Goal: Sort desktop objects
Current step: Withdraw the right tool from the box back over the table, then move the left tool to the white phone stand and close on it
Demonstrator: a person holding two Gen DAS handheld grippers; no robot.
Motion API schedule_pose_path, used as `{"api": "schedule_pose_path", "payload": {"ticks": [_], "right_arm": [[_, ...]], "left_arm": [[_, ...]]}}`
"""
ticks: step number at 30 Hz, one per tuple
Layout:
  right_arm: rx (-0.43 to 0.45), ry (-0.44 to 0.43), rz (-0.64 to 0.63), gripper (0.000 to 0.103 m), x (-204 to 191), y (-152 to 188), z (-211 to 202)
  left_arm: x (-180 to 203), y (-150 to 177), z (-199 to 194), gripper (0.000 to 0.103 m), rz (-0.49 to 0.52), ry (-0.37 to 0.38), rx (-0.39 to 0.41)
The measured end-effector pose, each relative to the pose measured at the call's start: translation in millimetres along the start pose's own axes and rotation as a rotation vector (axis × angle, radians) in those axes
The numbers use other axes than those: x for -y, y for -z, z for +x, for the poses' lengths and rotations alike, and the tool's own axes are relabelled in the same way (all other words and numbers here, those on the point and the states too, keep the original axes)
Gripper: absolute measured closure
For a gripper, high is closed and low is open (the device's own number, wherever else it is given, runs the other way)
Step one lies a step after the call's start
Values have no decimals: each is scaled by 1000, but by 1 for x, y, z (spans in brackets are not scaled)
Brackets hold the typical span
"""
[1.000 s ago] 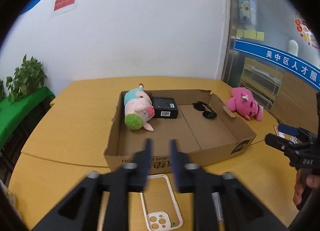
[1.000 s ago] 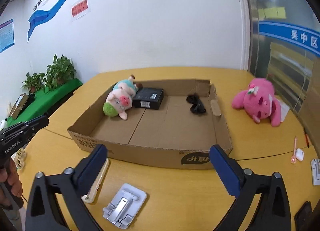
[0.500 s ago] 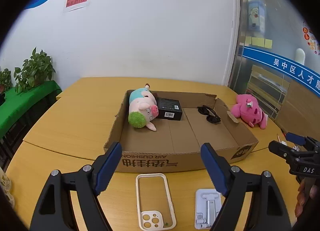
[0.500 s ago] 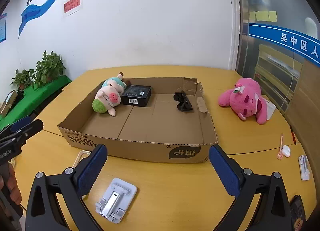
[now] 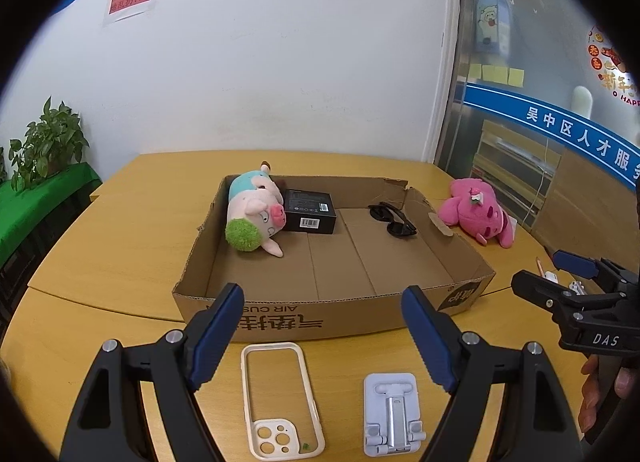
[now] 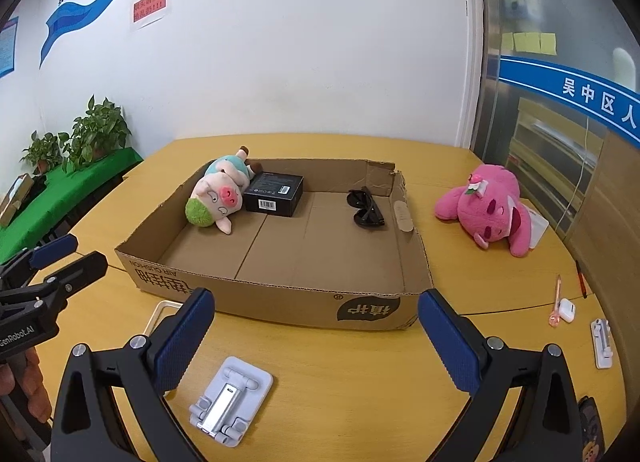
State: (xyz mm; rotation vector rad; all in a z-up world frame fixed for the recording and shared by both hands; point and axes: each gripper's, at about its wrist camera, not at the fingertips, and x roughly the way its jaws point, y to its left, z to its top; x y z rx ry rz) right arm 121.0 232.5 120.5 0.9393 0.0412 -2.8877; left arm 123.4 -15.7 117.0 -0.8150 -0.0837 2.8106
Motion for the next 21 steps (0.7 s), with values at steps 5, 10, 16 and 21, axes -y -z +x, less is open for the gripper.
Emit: {"api": "schedule_pose_path", "payload": {"ticks": [5,10,16,21], "right_arm": [[1,3,4,0,2,1,-2],[-10,3,0,0,2,6,2],[-152,-53,45,0,-1,60,37],[-297,-183,108,0,-26,120,77]], "left_arm": [[1,1,1,22,-3,9,-7],[3,5,5,22,0,21,-27],[3,26,30,22,-26,111,-150],[4,58,71,22,-89,210,-327]]}}
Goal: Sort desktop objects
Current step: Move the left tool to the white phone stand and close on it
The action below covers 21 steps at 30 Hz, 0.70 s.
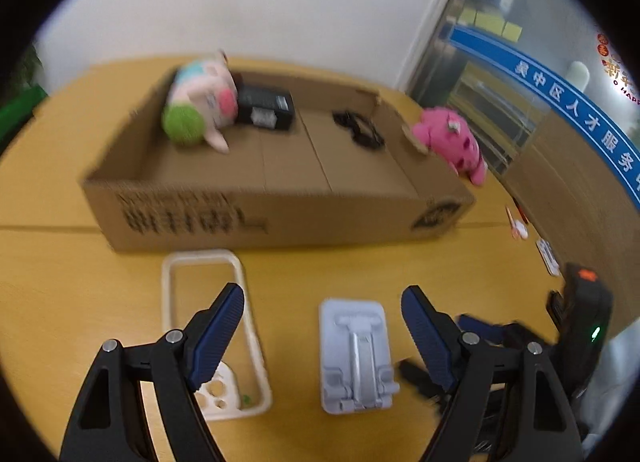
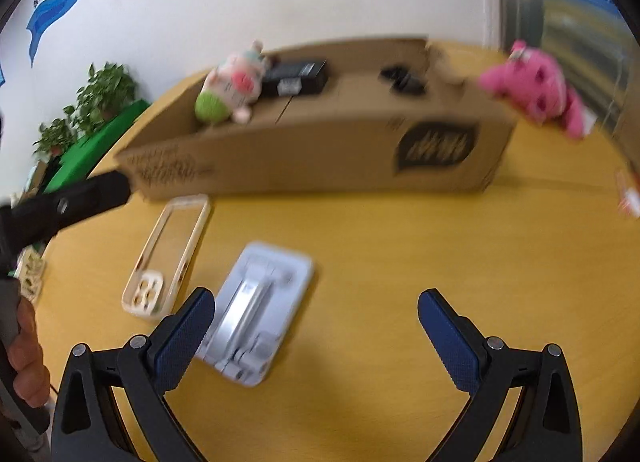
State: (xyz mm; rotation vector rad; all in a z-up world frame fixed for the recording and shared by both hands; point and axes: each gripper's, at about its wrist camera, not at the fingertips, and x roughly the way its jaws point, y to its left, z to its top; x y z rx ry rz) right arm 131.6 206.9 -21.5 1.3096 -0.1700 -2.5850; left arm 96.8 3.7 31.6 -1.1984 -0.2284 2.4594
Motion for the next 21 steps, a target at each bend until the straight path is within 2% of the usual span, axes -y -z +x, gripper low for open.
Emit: {"api": "schedule_pose_path", "payload": {"ticks": [3,7,10,13,16,17,18,21], "right_arm": [[-27,-62,8,0,-9,18,15],[14,-60,-59,1,-24,27,17],[6,-49,-92,3,-32,25,20],[-5,-32,-119,5,-37,27,22],[-6,-44,-139,7,-38,27,23],[-4,-54,-145,10,-39,27,23],[-2,-65,-156,17,-41,28,22],[-2,-78,-202,27,-48,30,22]], "left_arm": [[3,9,33,23,23,62,-120],[8,18,57,23,43,81,-195],[10,24,72,24,30,125,-244],[10,29,82,30,43,107,-277],[9,30,82,31,46,107,-274],[9,29,82,32,49,107,-275],[9,30,82,33,56,105,-276],[9,30,83,40,73,82,-282]]}}
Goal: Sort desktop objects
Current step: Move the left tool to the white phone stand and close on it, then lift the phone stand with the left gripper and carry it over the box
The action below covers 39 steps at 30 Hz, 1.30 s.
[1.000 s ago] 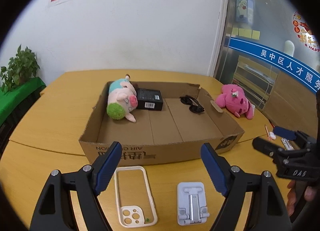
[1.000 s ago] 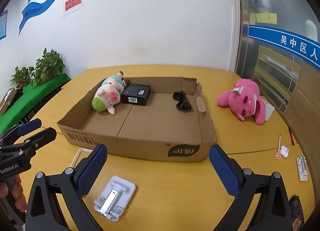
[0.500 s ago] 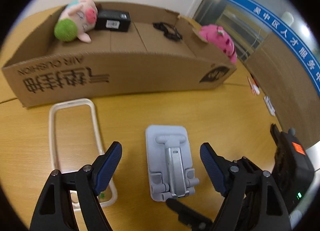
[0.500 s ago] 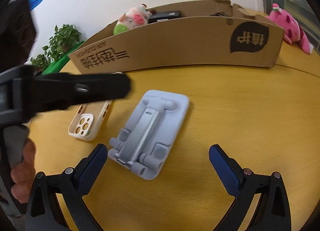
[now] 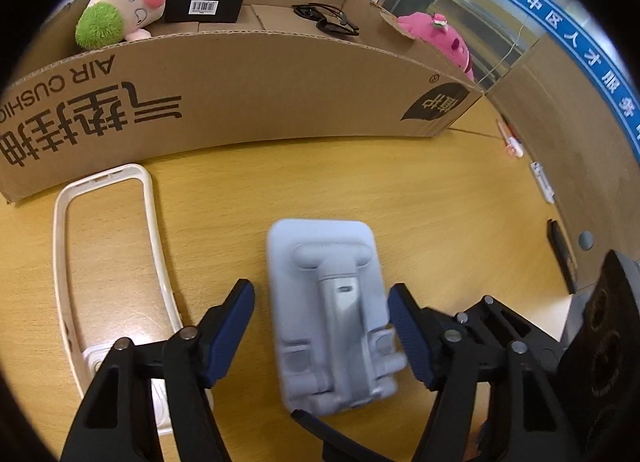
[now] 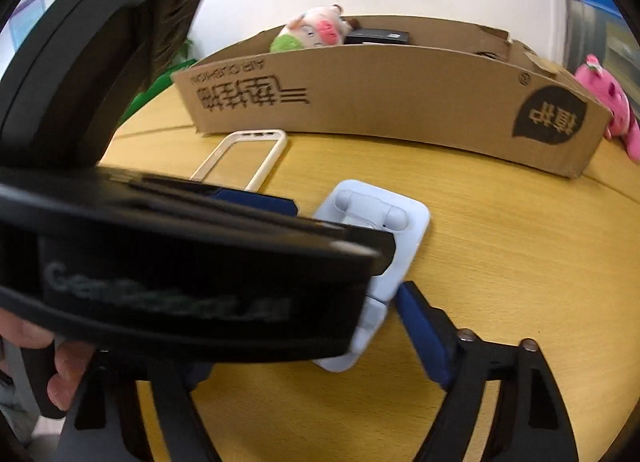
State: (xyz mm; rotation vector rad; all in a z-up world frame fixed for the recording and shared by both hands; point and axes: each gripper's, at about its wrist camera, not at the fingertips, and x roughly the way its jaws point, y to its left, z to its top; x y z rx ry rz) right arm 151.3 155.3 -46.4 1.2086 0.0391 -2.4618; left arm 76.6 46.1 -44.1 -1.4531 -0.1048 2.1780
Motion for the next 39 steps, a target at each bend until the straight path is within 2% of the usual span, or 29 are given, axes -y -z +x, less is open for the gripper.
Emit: {"api": "schedule_pose_path", "payload": {"ticks": [3,4,6,12,16,21,26,32,36,39], "right_arm": [[1,0,-11,28,-8,-1,2],[1,2,-14,28,-9,0,2],[2,1,-16,28,-10,0,2],[8,-11,-24,28,-11,7,-4],[36,-17,-11,28,-12,4,-9],[107,-8,-30,28,-17,-11,-28],[191,8,-48,28,-16,-38,-55],[279,99,-54,28,11,-69,-92],[320,155,-53,28,30,-100,-111],[345,172,-63,28,36,-126,-122]], "left_arm": [[0,1,-1,49,5,-35,-2],[-4,1,-3,56,-16,-42,2],[-10,3,-6,56,-38,-20,10],[-5,8,-8,57,-32,-33,21],[1,6,-13,57,-34,-59,48],[6,-5,-39,57,-23,-60,112],[26,-32,-70,57,43,-72,192],[66,-78,-87,57,149,-38,270],[91,-114,-98,57,225,-20,323],[96,-133,-108,56,254,-19,356]]}}
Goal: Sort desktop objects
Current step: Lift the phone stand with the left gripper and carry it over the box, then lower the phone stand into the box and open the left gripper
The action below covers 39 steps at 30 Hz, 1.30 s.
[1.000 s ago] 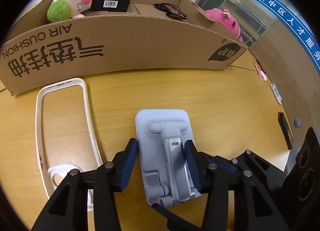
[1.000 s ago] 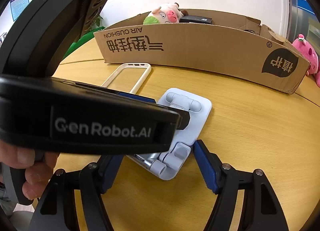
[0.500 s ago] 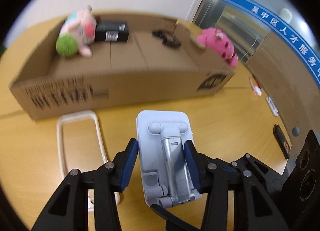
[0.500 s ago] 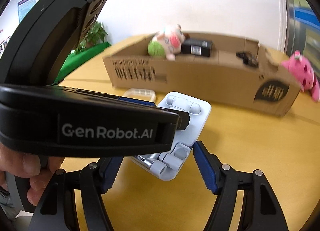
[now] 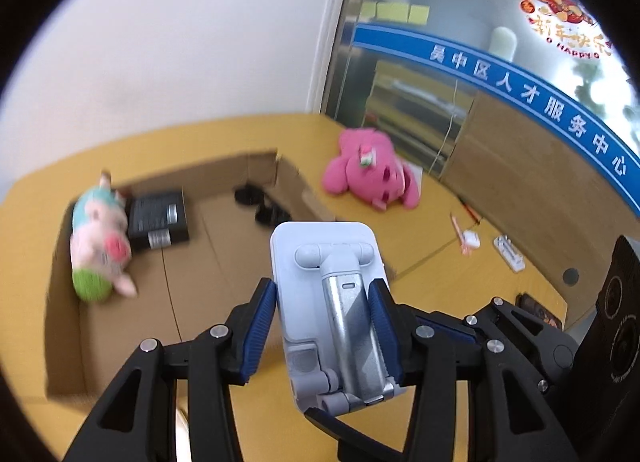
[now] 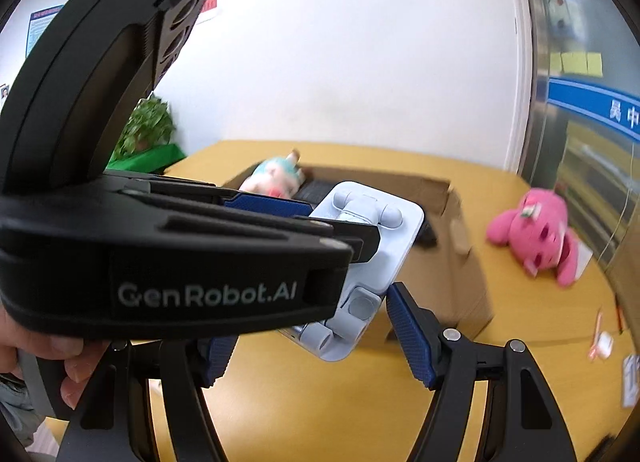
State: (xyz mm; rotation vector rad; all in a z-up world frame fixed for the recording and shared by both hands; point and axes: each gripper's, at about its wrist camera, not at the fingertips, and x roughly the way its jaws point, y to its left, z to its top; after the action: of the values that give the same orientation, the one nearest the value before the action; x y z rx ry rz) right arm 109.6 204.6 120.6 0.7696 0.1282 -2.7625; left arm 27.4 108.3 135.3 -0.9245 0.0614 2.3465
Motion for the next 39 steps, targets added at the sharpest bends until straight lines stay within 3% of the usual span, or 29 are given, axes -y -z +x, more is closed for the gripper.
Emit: {"api": "schedule_pose_path", "payload": {"ticks": [4,8,15,22,31,39], "right_arm": [[20,-33,-6,28,-1,-34,14],[18,-114,1,28,-18,-61,48],[-48,-262,-20,28,-69,-87,125],[-230,-390,53,28,-93,-61,204],[-411,-499,164,28,-88,-21,250],[-560,-520,195,28,-88,-7,277]], "left_arm": [[-18,-26,-6,56,5,-20,26],[-58,-42,-13,56,-32,-90,36],[-145,-40,-10,56,-144,-197,-29],[-208,1,34,56,-275,-244,-184],[-219,34,72,56,-306,-344,-382],[-235,57,94,57,-342,-351,-503]]}}
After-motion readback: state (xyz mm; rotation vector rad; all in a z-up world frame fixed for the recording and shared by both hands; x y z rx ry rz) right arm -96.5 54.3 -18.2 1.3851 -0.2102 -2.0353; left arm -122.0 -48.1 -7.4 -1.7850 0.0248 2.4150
